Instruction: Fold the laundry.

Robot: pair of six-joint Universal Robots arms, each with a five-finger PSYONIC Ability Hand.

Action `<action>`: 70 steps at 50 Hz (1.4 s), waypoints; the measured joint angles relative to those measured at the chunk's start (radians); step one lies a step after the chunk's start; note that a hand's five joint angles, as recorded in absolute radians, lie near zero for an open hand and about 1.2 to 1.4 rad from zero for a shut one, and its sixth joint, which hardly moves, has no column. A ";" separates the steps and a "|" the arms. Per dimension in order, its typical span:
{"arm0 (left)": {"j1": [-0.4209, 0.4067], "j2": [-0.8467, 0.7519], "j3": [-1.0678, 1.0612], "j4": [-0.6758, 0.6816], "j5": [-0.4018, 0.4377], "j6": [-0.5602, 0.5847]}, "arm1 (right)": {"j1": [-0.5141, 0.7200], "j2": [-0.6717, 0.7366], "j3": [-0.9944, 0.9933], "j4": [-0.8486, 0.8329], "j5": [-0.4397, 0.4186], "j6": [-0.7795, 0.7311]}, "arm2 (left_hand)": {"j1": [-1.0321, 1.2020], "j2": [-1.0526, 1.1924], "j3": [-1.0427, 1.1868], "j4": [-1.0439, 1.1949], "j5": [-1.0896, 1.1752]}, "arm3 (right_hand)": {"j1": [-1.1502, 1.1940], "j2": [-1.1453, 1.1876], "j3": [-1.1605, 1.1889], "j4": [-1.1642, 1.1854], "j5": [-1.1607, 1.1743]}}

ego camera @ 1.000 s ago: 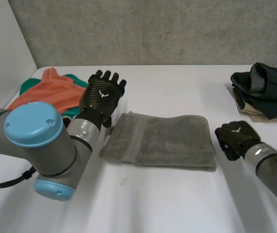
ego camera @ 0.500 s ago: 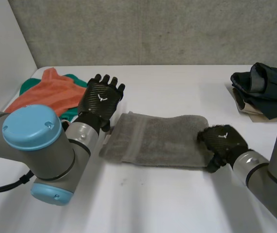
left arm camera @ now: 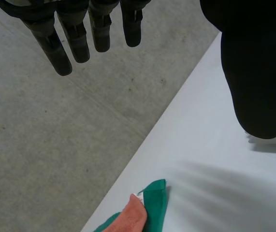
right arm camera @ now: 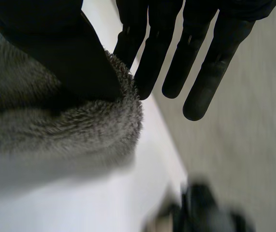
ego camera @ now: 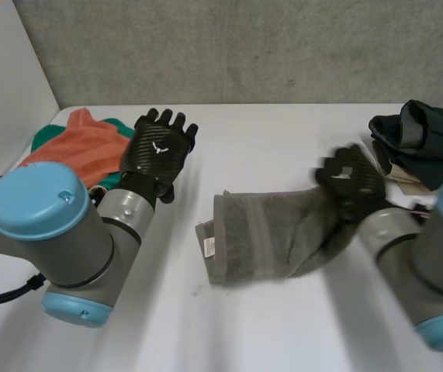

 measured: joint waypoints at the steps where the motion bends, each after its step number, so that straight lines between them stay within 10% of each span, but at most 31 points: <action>1: 0.001 0.002 0.000 0.000 0.000 -0.003 | 0.022 0.005 -0.004 -0.015 -0.011 -0.003 | 0.000 0.000 0.000 0.000 0.000 | 0.000 0.000 0.000 0.000 0.001; 7: 0.009 0.026 0.001 -0.003 -0.001 -0.053 | 0.222 0.108 -0.008 -0.143 -0.164 -0.010 | 0.000 0.000 0.000 0.000 0.000 | -0.001 -0.015 0.043 -0.016 -0.008; 15: 0.009 0.038 0.012 -0.011 -0.002 -0.120 | 0.269 0.170 0.014 -0.164 -0.231 0.049 | 0.000 0.000 0.000 0.000 0.000 | -0.831 -0.928 -0.519 -0.948 -0.931; 32: -0.175 -0.101 0.251 -0.161 -0.018 -0.381 | -0.094 -0.054 -0.071 0.249 -0.187 0.835 | 0.001 0.000 0.000 0.000 0.000 | -0.837 -0.945 -0.537 -0.986 -0.950; 49: -0.221 -0.344 0.359 -0.379 -0.203 -0.372 | -0.045 0.297 -0.315 0.394 -0.183 0.758 | 0.002 0.000 0.000 0.000 0.000 | -0.837 -0.945 -0.537 -0.986 -0.950; 70: -0.172 -0.229 0.336 -0.369 -0.107 -0.244 | 0.037 0.211 -0.243 0.327 -0.020 0.446 | 0.003 0.002 0.001 0.000 0.000 | -0.837 -0.945 -0.537 -0.986 -0.950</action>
